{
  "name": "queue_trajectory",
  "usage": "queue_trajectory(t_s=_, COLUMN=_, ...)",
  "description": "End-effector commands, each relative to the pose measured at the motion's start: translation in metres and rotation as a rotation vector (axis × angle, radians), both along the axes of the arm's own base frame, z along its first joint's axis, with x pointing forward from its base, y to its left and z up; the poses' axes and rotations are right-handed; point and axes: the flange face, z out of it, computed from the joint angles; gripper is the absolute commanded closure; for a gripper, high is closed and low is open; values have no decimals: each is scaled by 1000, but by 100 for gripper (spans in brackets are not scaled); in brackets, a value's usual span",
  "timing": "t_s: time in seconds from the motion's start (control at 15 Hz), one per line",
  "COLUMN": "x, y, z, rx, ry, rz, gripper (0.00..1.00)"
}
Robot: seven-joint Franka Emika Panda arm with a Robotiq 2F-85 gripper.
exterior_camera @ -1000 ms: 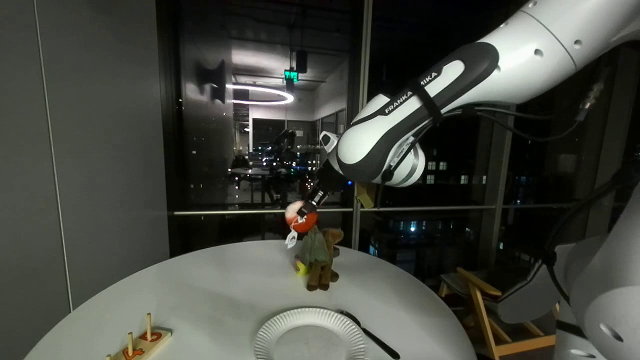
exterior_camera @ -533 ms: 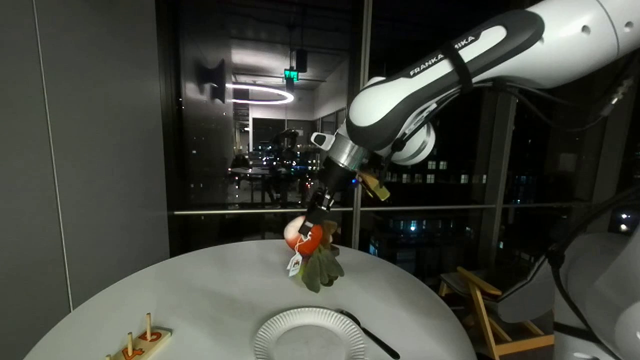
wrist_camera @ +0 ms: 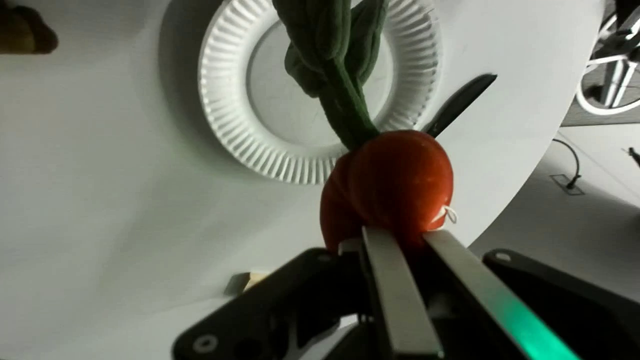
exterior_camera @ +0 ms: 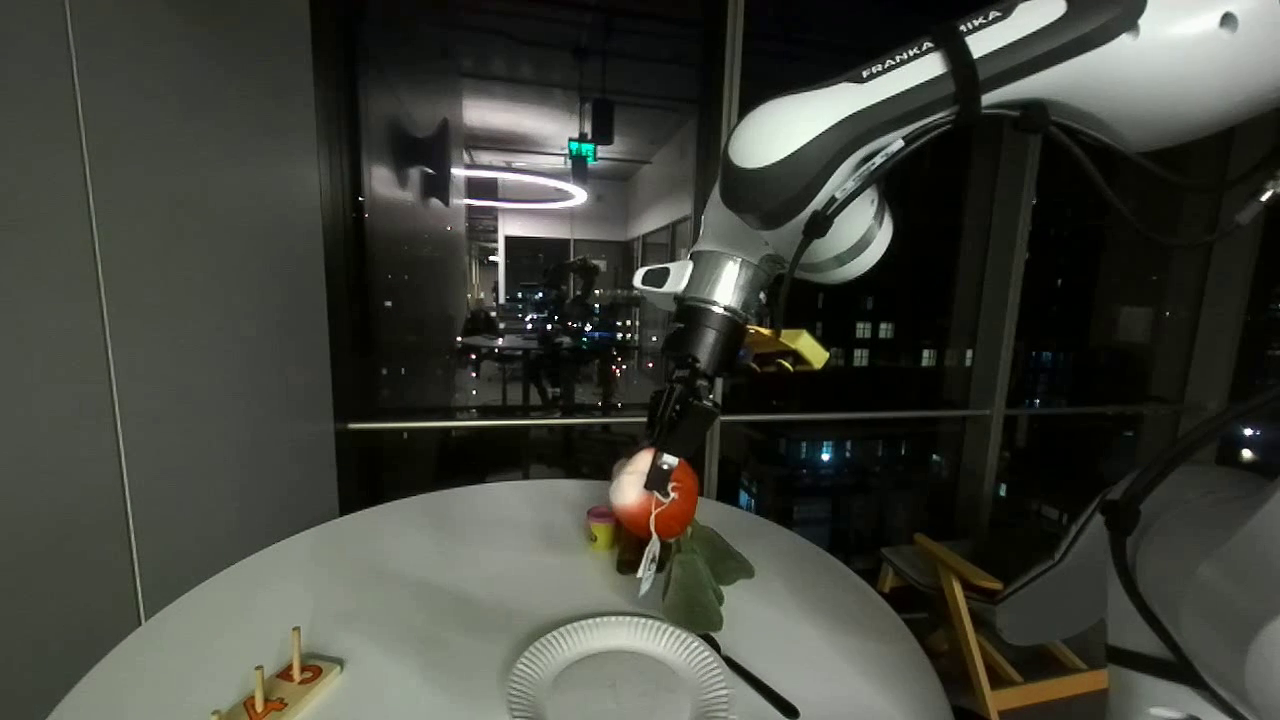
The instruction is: Pick the black spoon and put it to the right of the white paper plate, pick the black knife and put it to the left of the white paper plate, pick the round red toy and put it on the white plate
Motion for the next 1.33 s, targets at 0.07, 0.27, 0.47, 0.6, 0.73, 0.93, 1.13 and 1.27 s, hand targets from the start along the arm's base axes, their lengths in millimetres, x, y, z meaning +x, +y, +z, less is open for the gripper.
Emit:
queue_trajectory(t_s=0.07, x=12, y=16, z=-27, rx=-39, ry=113, rz=55, gripper=91)
queue_trajectory(t_s=0.27, x=18, y=29, z=-55, rx=-73, ry=173, rz=75, gripper=91)
queue_trajectory(t_s=0.47, x=24, y=40, z=-79, rx=-126, ry=209, rz=77, gripper=91)
queue_trajectory(t_s=0.6, x=29, y=45, z=-90, rx=-160, ry=224, rz=77, gripper=91)
queue_trajectory(t_s=0.73, x=33, y=49, z=-101, rx=-205, ry=221, rz=85, gripper=91)
queue_trajectory(t_s=0.93, x=43, y=53, z=-109, rx=-264, ry=216, rz=106, gripper=91)
queue_trajectory(t_s=1.13, x=49, y=55, z=-112, rx=-297, ry=234, rz=116, gripper=91)
queue_trajectory(t_s=1.27, x=51, y=56, z=-113, rx=-308, ry=241, rz=91, gripper=64)
